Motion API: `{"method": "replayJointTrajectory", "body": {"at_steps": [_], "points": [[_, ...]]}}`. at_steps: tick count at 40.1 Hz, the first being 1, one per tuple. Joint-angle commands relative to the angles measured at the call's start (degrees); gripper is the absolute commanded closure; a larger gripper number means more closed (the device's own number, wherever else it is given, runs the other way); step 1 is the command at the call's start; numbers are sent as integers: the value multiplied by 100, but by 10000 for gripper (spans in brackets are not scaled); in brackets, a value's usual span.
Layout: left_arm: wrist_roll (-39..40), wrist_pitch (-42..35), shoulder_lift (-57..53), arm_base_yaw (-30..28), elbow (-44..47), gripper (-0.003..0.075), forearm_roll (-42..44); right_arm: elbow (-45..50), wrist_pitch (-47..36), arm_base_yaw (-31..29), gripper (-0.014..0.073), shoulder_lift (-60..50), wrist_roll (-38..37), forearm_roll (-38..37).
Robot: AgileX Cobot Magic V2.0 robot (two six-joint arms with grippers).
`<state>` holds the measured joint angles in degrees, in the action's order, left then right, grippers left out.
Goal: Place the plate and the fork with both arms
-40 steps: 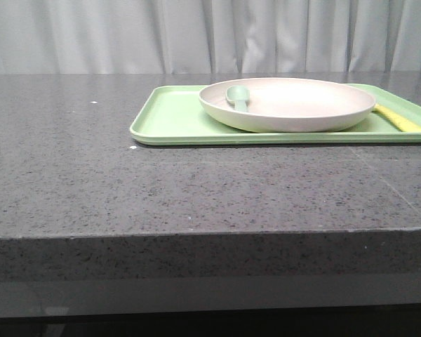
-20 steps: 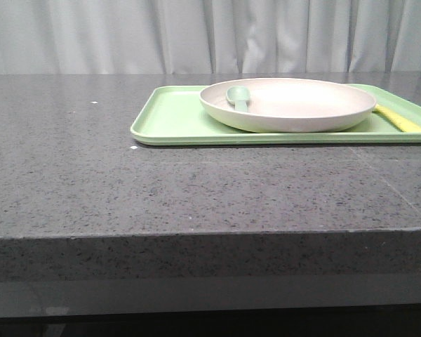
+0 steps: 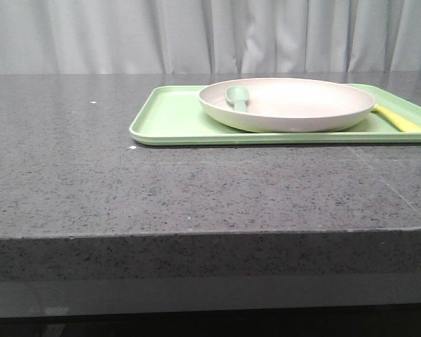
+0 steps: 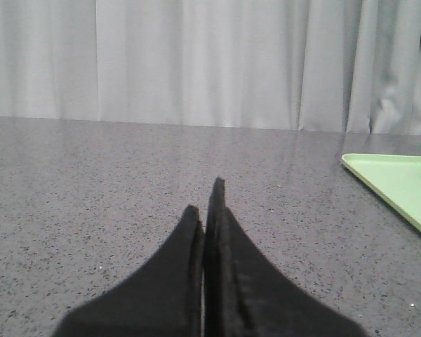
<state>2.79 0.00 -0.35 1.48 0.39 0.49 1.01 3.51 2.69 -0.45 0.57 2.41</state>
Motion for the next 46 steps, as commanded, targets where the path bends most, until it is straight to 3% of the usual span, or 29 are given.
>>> {"method": "replayJointTrajectory", "body": {"at_steps": [1, 46], "points": [[50, -436, -115, 8, 12, 738, -49, 35, -870, -30, 662, -129, 23, -54], [50, -436, -115, 8, 12, 738, -49, 30, -904, -177, 662, -122, 23, -54]]}}
